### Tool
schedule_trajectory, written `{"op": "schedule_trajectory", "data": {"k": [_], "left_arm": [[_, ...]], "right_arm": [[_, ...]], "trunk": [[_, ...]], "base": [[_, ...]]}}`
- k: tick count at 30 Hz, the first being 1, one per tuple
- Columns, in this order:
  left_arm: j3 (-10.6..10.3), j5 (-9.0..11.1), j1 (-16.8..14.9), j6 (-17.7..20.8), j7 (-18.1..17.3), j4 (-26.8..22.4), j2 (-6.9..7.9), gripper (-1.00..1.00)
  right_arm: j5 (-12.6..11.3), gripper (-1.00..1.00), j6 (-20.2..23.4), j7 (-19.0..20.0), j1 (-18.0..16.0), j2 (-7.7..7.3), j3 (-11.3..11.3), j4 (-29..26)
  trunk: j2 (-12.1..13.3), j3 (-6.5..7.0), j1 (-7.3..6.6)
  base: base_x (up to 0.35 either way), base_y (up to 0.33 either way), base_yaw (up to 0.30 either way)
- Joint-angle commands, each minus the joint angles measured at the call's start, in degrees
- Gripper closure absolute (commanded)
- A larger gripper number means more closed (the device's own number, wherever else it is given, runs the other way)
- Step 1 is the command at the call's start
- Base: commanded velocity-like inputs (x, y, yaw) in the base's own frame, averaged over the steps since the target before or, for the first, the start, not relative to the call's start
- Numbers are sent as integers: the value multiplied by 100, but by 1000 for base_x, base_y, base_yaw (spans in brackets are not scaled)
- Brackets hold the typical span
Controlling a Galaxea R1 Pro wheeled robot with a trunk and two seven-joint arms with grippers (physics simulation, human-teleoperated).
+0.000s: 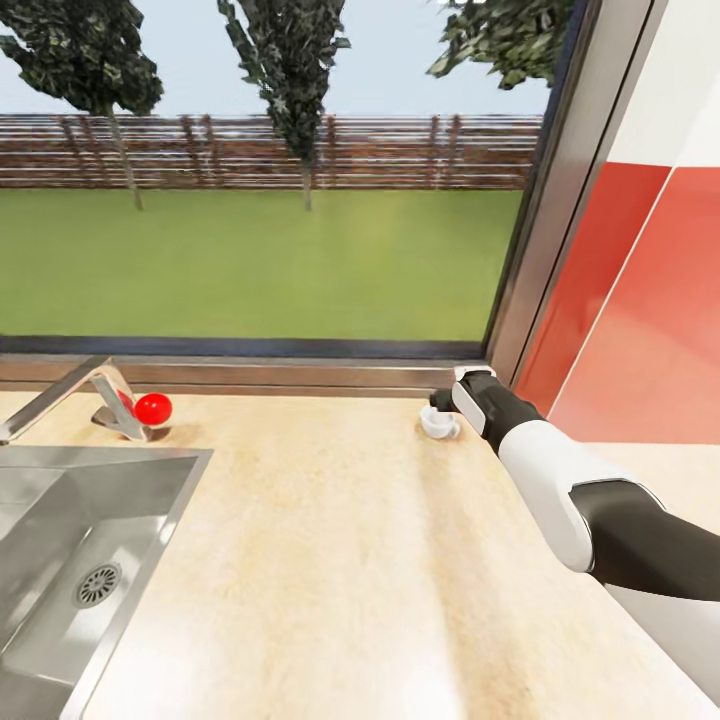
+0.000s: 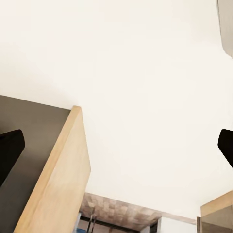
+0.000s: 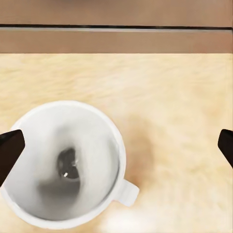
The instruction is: Set up a coffee station on the kitchen countertop: keep the coffee maker on the countertop, move the bottle of coffee from the kitchen shelf to the counter next to the coffee maker, place a paper coffee filter on top of the coffee maker, put the saucer next to the coffee maker with the coffee cup on the saucer, and place the electric kettle next to the coffee maker.
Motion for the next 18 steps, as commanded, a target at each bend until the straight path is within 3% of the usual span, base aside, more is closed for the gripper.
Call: {"op": "schedule_trajectory", "data": {"k": [1, 18], "left_arm": [[44, -61, -1, 11, 16, 1, 0, -100], [37, -61, 205, 15, 16, 8, 13, -100]], "right_arm": [[-60, -100, 26, -43, -3, -3, 47, -7], [-56, -100, 26, -49, -3, -2, 47, 1]], "trunk": [[-7, -16, 2], [-7, -130, 2]], "base": [[0, 0, 0], [0, 0, 0]]}}
